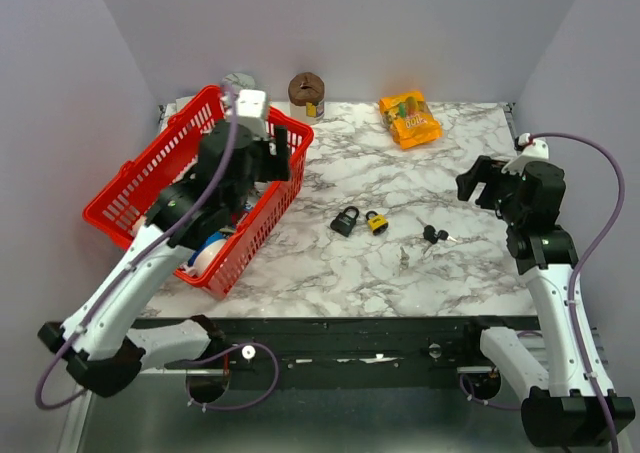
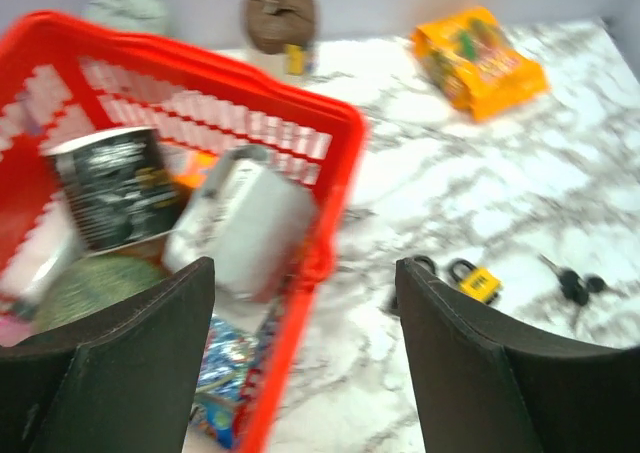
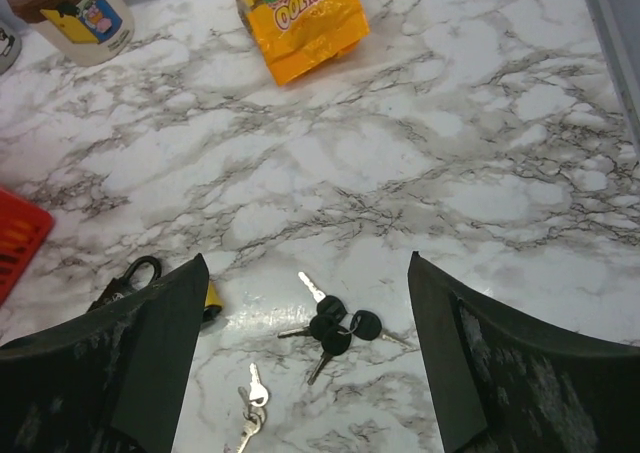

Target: Unlock with the key

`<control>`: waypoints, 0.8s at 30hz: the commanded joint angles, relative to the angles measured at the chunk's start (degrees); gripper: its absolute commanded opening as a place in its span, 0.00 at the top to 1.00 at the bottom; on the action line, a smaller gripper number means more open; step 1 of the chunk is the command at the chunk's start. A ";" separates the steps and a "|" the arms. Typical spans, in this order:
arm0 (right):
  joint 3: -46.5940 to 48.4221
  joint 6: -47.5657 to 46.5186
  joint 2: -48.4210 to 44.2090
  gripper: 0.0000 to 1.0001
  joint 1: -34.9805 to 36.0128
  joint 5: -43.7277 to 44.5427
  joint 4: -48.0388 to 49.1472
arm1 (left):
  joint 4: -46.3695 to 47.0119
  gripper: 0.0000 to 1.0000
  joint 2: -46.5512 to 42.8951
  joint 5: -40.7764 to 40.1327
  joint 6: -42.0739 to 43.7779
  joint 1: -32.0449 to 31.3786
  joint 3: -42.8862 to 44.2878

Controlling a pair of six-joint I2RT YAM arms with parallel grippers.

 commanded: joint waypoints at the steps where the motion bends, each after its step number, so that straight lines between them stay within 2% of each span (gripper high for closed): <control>1: 1.96 0.57 0.22 0.12 0.03 -3.04 -2.93 | 2.49 0.20 8.14 -6.98 -0.57 -12.96 4.00; 3: 1.69 1.54 -0.13 0.11 0.03 -3.21 -3.19 | 4.07 0.19 12.00 -4.72 -1.71 -17.35 4.80; 10: -0.15 2.24 -0.84 0.11 0.03 -3.91 -4.16 | 6.71 0.19 21.42 8.38 -10.24 -22.12 6.73; 13: -1.47 3.03 -0.75 0.14 0.03 -6.11 -5.56 | 6.71 0.18 24.76 12.42 -12.53 -22.56 7.52; 18: -6.72 5.84 0.04 0.20 2.12 -9.28 -7.50 | 6.89 0.15 26.35 12.88 -14.20 -22.39 5.51; 24: -9.82 9.18 5.04 0.20 3.81 -3.48 -12.42 | 9.00 0.15 26.61 17.09 -16.93 -20.10 2.08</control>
